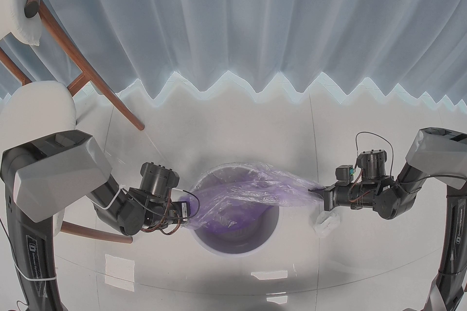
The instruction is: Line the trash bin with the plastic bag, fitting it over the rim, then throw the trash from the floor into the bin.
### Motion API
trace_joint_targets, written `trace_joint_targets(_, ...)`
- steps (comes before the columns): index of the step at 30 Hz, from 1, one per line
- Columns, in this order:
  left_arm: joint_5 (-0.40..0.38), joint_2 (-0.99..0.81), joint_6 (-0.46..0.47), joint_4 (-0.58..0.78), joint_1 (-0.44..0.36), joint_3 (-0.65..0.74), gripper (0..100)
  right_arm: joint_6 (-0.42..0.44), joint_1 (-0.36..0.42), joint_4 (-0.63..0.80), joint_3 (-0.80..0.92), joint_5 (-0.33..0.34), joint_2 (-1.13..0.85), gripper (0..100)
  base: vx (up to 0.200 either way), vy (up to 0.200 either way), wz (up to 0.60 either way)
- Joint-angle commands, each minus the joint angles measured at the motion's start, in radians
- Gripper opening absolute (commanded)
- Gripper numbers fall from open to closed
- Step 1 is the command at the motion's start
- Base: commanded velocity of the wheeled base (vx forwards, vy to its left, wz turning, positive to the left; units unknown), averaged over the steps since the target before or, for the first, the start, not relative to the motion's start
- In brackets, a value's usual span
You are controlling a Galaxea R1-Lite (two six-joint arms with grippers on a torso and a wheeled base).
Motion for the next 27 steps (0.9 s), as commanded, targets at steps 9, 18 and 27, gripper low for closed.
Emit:
trace_joint_targets(9, 0.016, -0.063, 0.0, -0.08, -0.001, 0.128, 0, 0.001, -0.008, -0.247, 0.177, -0.005, 0.022, 0, 0.0, 0.0, 0.0)
trace_joint_targets(18, 0.025, -0.136, 0.0, -0.149, -0.001, 0.262, 100, 0.014, -0.025, -0.475, 0.279, -0.006, 0.072, 100, 0.0, 0.0, 0.0)
trace_joint_targets(27, 0.024, -0.452, -0.04, -0.209, -0.007, 0.469, 100, 0.257, -0.027, -0.734, 0.473, -0.019, -0.026, 100, 0.0, 0.0, 0.0)
